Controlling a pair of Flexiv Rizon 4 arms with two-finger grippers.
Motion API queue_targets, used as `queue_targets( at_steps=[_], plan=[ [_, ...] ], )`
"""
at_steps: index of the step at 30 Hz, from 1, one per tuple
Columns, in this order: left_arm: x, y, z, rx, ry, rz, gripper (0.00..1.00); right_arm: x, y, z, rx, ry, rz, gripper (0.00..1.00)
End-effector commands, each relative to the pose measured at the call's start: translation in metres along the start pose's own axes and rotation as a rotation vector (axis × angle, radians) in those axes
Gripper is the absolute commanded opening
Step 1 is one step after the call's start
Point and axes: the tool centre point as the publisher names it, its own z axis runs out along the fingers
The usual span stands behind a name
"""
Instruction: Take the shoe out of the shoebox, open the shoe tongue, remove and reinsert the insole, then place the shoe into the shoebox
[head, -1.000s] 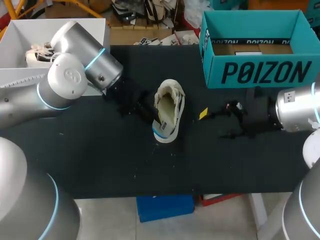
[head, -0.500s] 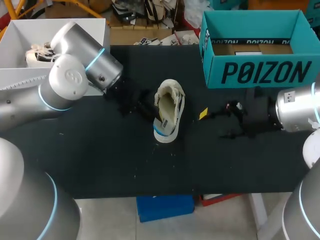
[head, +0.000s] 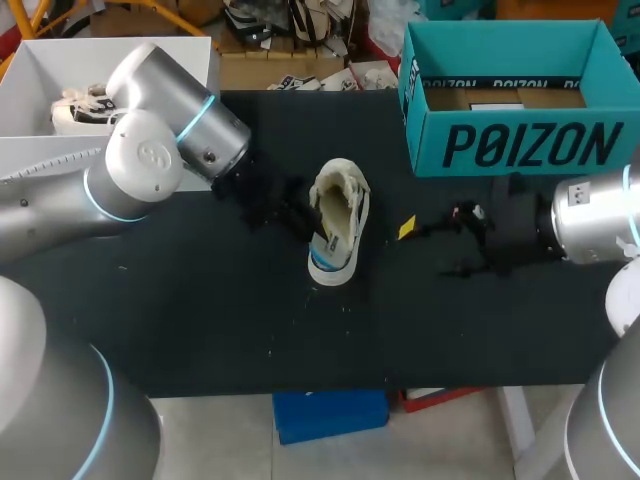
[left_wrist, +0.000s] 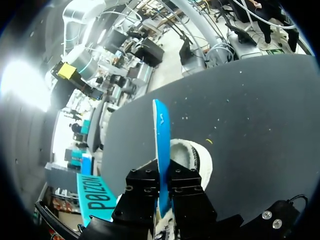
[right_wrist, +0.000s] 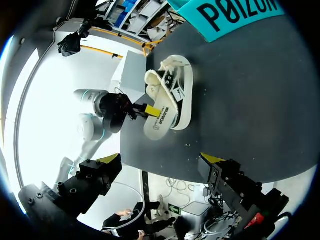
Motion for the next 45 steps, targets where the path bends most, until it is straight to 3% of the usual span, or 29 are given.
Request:
queue_targets(
  at_steps=[1,27,39,40,41,42,45],
  plan=[
    [0.000,0.008,0.004,-0.006,-0.002,-0.002,0.00,0.000,0.000,0.000,0.001,-0.002,0.000,1.00],
    [-0.004,0.046,0.003,-0.048,0.005,-0.024,0.00,0.000,0.000,0.000,0.001,-0.002,0.000,1.00],
    [-0.005,0.042,0.002,-0.050,0.014,-0.029,0.00,0.000,0.000,0.000,0.001,-0.002,0.000,1.00],
    [-0.004,0.039,0.001,-0.047,0.015,-0.029,0.09,0.000,0.000,0.000,0.001,-0.002,0.000,1.00],
    [-0.004,0.037,0.000,-0.045,0.016,-0.029,0.36,0.000,0.000,0.000,0.001,-0.002,0.000,1.00],
    [-0.004,0.034,-0.001,-0.040,0.014,-0.027,0.48,0.000,0.000,0.000,0.001,-0.002,0.000,1.00],
    [-0.004,0.023,-0.006,-0.025,0.006,-0.022,0.63,0.000,0.000,0.000,0.001,-0.002,0.000,1.00]
  ],
)
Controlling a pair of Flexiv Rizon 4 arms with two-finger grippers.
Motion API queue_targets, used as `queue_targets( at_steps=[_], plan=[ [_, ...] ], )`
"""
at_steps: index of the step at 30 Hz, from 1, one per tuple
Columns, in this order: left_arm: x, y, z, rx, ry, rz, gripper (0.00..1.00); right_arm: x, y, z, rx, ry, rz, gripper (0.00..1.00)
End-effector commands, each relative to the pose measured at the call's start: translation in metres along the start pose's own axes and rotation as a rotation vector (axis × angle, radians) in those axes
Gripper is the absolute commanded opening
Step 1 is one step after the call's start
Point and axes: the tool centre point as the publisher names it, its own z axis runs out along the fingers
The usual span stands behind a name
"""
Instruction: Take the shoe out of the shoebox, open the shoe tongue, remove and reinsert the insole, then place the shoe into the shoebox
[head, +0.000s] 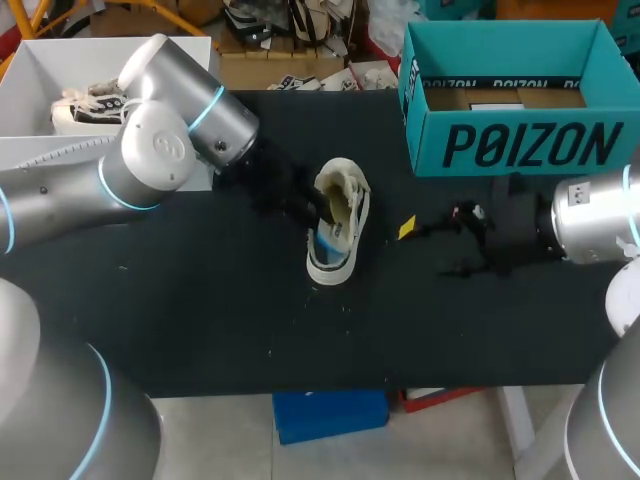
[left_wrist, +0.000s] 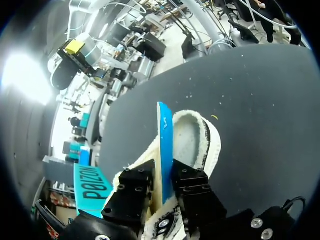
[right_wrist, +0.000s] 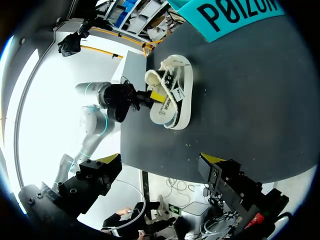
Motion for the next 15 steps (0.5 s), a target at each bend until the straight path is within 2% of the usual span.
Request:
queue_targets(
  at_steps=[1,3,5,9,15],
  plan=[
    [0.002,-0.014,-0.010,0.005,-0.004,0.008,0.61,0.000,0.000,0.000,0.001,-0.002,0.000,1.00],
    [0.002,-0.020,-0.014,0.015,-0.018,0.009,0.59,0.000,0.000,0.000,0.001,-0.002,0.000,1.00],
    [0.001,-0.025,-0.016,0.019,-0.023,0.012,0.50,0.000,0.000,0.000,0.001,-0.002,0.000,1.00],
    [0.000,-0.030,-0.017,0.020,-0.029,0.019,0.44,0.000,0.000,0.000,0.001,-0.002,0.000,1.00],
    [-0.003,-0.038,-0.013,0.027,-0.017,0.036,0.41,0.000,0.000,0.000,0.001,-0.002,0.000,1.00]
  ],
)
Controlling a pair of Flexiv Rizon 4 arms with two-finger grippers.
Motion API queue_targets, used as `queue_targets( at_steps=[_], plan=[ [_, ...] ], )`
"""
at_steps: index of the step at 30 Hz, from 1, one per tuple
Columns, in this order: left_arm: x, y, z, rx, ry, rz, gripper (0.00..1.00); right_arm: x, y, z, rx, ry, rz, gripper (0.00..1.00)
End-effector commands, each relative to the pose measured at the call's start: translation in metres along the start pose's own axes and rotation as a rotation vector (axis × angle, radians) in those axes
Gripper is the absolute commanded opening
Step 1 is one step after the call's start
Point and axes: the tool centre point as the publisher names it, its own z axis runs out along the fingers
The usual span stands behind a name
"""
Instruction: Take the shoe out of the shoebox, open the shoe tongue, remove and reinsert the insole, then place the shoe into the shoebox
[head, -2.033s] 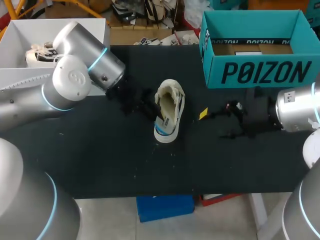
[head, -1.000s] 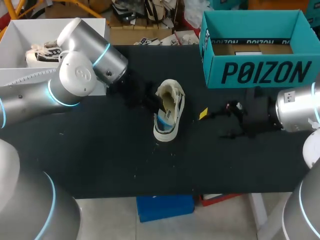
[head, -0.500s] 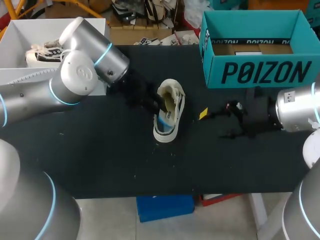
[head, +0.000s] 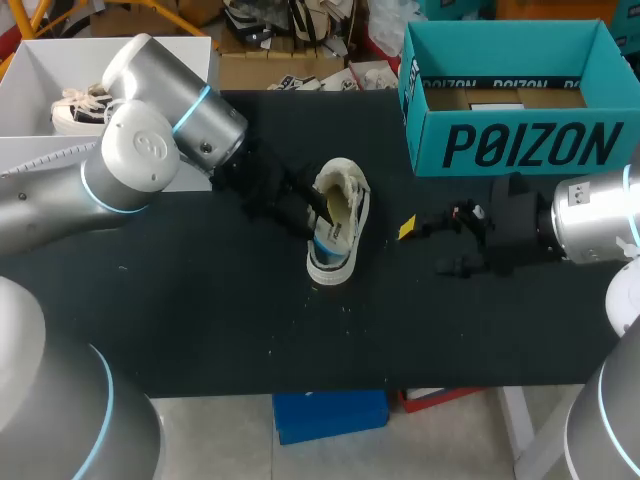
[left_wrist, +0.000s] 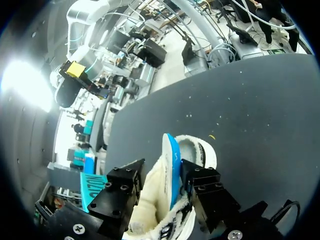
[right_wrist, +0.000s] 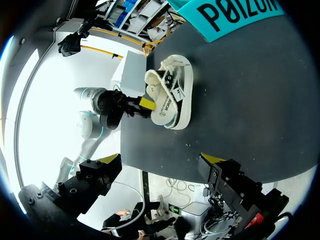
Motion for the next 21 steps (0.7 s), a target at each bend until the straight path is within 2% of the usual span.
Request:
queue_targets(
  at_steps=[1,5,6,7,8,9,21],
  plan=[
    [-0.0008,-0.0057,0.0015,-0.008,0.012,0.005,0.40,0.0005,0.0001,-0.0002,0.001,-0.002,0.000,1.00],
    [0.0003,-0.0058,0.0032,-0.008,0.024,0.006,0.37,0.0005,0.0001,-0.0002,0.001,-0.002,0.000,1.00],
    [0.0005,-0.0054,0.0035,-0.008,0.026,0.006,0.32,0.0005,0.0001,-0.0002,0.001,-0.002,0.000,1.00],
    [0.0007,-0.0050,0.0036,-0.011,0.030,0.006,0.22,0.0005,0.0001,-0.0002,0.001,-0.002,0.000,1.00],
    [0.0009,-0.0047,0.0037,-0.011,0.032,0.006,0.08,0.0005,0.0001,-0.0002,0.001,-0.002,0.000,1.00],
    [0.0009,-0.0046,0.0038,-0.010,0.036,0.005,0.00,0.0005,0.0001,-0.0002,0.001,-0.002,0.000,1.00],
    [0.0019,0.0032,0.0082,-0.007,0.055,-0.001,0.00,0.0005,0.0001,-0.0002,0.001,-0.002,0.000,1.00]
  ],
)
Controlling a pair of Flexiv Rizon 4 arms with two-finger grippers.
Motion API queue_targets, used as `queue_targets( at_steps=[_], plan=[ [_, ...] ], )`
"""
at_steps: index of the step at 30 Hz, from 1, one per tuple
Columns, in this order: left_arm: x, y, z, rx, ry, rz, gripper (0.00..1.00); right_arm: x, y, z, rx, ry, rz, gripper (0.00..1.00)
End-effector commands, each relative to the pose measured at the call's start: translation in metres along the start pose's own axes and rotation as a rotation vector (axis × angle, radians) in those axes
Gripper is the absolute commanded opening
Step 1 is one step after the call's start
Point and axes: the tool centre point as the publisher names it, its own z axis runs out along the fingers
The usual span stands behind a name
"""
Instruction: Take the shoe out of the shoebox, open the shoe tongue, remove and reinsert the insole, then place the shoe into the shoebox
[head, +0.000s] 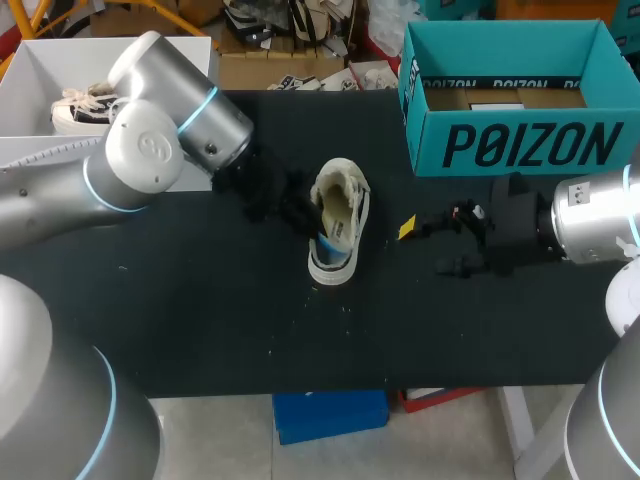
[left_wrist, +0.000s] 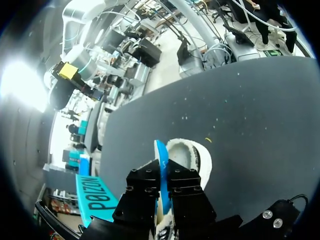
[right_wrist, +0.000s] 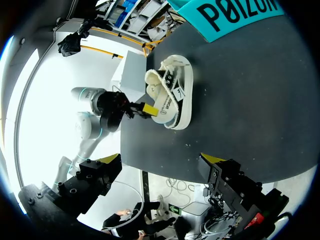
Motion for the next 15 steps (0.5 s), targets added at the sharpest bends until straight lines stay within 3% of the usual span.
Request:
queue_targets(
  at_steps=[1,15],
  plan=[
    [-0.002,0.006,0.005,0.002,0.006,-0.002,0.00,0.000,0.000,0.000,0.001,-0.002,0.000,1.00],
    [-0.001,0.021,0.011,-0.014,0.012,-0.014,0.00,0.000,0.000,0.000,0.001,-0.002,0.000,1.00]
  ],
)
